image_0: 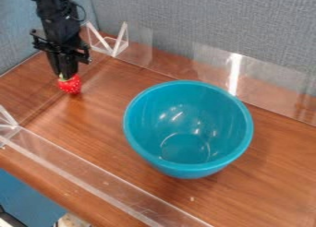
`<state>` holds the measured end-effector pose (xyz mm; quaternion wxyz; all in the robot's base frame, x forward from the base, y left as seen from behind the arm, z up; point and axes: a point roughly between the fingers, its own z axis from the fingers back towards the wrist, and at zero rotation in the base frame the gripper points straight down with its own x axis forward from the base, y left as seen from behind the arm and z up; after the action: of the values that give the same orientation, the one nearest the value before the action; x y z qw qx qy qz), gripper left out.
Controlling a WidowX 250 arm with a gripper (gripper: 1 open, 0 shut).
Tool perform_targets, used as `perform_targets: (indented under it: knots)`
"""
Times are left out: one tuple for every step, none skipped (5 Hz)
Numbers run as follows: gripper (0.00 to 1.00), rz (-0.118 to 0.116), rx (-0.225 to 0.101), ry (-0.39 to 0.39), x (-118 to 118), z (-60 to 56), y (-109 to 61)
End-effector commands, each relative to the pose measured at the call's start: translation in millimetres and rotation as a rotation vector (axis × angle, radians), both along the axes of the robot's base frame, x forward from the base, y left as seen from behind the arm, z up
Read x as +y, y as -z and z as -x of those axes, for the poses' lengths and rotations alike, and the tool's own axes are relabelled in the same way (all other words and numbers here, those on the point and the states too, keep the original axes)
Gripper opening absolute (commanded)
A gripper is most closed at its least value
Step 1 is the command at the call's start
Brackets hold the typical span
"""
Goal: Remove the strawberry from inside the blue bowl and put it on the table
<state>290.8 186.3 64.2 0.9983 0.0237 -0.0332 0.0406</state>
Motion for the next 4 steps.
perform_targets:
  knots:
    - [0.0,-0.001,0.014,-0.036,10.5,4.1,12.9]
    - [0.0,-0.003,0.024,-0.039,12.5,5.5,17.8]
    - [0.0,-0.005,0.033,-0.041,13.2,6.9,22.8]
    - [0.0,0.006,0.046,-0.04,12.2,5.7,31.6]
